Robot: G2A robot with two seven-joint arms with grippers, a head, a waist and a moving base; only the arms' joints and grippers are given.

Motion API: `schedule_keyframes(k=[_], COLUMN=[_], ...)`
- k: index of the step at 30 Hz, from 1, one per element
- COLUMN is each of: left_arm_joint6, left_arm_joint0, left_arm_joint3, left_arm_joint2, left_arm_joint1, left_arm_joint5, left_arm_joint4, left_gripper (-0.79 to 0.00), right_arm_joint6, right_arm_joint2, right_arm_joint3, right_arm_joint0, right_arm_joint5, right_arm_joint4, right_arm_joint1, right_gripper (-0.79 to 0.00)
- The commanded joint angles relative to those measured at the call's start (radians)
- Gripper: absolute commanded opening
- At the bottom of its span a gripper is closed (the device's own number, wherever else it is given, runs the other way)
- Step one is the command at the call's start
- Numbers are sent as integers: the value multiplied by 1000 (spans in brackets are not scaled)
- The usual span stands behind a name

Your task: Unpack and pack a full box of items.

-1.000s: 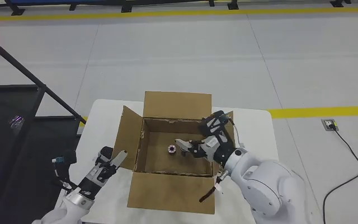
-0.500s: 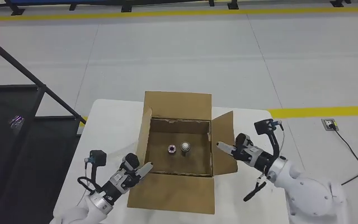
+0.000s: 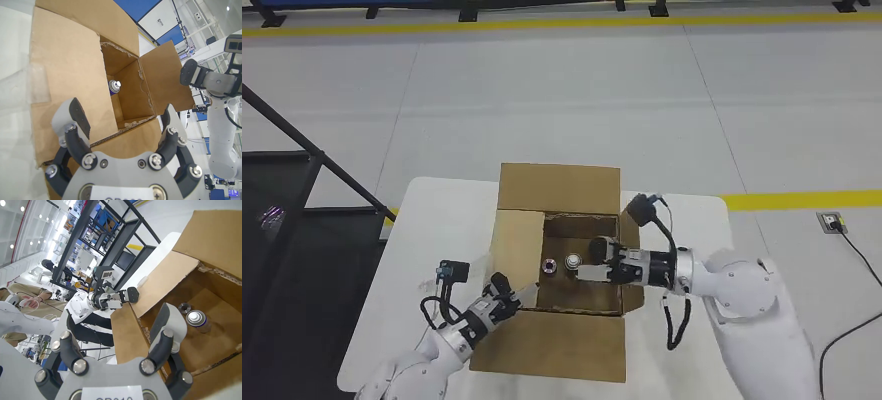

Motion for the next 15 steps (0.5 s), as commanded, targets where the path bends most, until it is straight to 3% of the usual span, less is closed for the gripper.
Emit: schedule_keyframes(k=[1, 4, 6, 11, 15], left_arm_joint6=[0, 2, 0, 2, 2], left_arm_joint0=[-7, -8, -6, -6, -5], left_arm_joint3=[7, 8, 5, 2, -3], left_arm_joint2=[5, 3, 0, -1, -1], left_arm_joint1=[0, 1, 2, 5, 7], left_arm_joint5=[4, 7, 6, 5, 2], left_arm_joint4=[-4, -7, -11, -14, -19], left_gripper=[0, 0, 0, 0, 0], right_arm_joint6=[-31, -85, -136, -208, -192], right_arm_joint2=[-29, -30, 9, 126, 182], right_arm_joint3=[51, 18, -37, -202, -251], right_arm_joint0=[36, 42, 20, -93, -158], right_arm_joint5=[-20, -135, -138, -51, 77], right_arm_joint4=[-8, 4, -62, -172, -247], right_arm_joint1=[-2, 0, 9, 32, 47], right_gripper=[0, 0, 0, 0, 0])
